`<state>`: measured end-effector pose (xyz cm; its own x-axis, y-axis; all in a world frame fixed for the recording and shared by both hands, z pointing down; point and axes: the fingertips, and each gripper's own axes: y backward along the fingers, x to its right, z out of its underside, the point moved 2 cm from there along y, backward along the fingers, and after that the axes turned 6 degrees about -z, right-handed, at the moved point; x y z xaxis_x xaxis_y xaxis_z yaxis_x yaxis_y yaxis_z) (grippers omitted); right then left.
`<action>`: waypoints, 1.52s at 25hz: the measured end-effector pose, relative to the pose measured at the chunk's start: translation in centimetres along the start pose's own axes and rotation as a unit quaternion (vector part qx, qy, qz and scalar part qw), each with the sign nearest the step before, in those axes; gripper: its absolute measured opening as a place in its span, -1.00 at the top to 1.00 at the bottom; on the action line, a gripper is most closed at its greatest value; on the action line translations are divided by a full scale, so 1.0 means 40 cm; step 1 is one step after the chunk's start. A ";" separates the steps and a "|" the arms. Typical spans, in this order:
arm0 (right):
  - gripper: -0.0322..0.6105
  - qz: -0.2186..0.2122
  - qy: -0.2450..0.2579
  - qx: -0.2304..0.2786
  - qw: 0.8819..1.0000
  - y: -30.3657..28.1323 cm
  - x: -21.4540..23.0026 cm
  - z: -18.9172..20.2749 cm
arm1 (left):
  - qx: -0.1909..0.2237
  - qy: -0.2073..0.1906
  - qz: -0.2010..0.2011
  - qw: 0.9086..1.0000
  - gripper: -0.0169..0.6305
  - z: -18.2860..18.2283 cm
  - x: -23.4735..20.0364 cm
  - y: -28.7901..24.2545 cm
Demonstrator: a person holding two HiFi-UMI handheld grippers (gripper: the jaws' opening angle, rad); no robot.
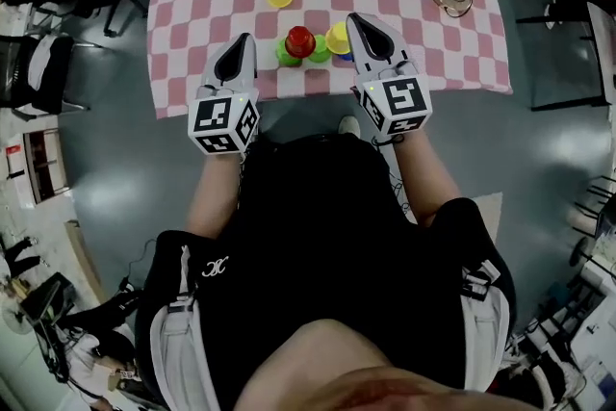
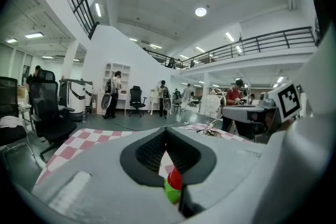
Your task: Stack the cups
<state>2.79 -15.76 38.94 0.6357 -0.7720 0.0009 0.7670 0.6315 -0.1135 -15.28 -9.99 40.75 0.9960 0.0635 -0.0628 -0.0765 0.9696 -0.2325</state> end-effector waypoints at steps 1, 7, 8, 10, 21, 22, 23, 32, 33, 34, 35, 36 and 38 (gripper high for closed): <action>0.90 0.020 -0.001 -0.003 1.000 -0.014 -0.021 0.002 | -0.002 -0.003 0.020 1.000 0.90 0.003 -0.025 -0.009; 0.89 0.155 -0.028 -0.002 0.987 -0.116 -0.146 -0.005 | -0.015 -0.042 0.126 0.991 0.90 -0.006 -0.178 -0.016; 0.89 0.175 -0.029 -0.001 0.984 -0.130 -0.170 -0.014 | -0.016 -0.046 0.139 0.989 0.90 -0.011 -0.201 -0.012; 0.89 0.205 -0.029 -0.002 0.978 -0.158 -0.215 -0.024 | -0.020 -0.041 0.155 0.987 0.90 -0.018 -0.246 -0.010; 0.62 0.295 -0.074 -0.007 0.953 -0.393 -0.367 0.074 | -0.039 -0.037 0.175 0.983 0.90 -0.002 -0.443 0.006; 0.41 0.301 -0.078 -0.004 0.951 -0.419 -0.365 0.088 | -0.038 -0.036 0.172 0.984 0.90 -0.002 -0.462 0.007; 0.25 0.308 -0.083 -0.004 0.948 -0.446 -0.361 0.104 | -0.039 -0.035 0.168 0.984 0.90 -0.001 -0.481 0.007; 0.07 0.420 -0.123 -0.063 0.897 -0.597 -0.253 0.278 | -0.066 -0.029 0.139 0.988 0.90 0.050 -0.629 -0.003; 0.06 0.429 -0.124 -0.071 0.892 -0.606 -0.238 0.298 | -0.071 -0.029 0.136 0.988 0.90 0.058 -0.646 -0.007; 0.06 0.438 -0.127 -0.083 0.886 -0.615 -0.221 0.323 | -0.076 -0.030 0.133 0.988 0.90 0.065 -0.661 -0.012; 0.06 0.447 -0.130 -0.095 0.880 -0.623 -0.205 0.348 | -0.081 -0.031 0.131 0.988 0.90 0.073 -0.675 -0.016; 0.07 0.455 -0.131 -0.106 0.874 -0.630 -0.189 0.372 | -0.085 -0.031 0.128 0.988 0.90 0.081 -0.687 -0.021; 0.06 0.469 -0.134 -0.120 0.864 -0.642 -0.158 0.415 | -0.094 -0.031 0.125 0.987 0.90 0.098 -0.707 -0.031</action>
<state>-19.50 -25.89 58.36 0.9902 0.1376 0.0232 -0.1176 0.9123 -0.3923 -43.16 -12.05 46.63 0.9457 0.3144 -0.0827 -0.3208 0.8613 -0.3940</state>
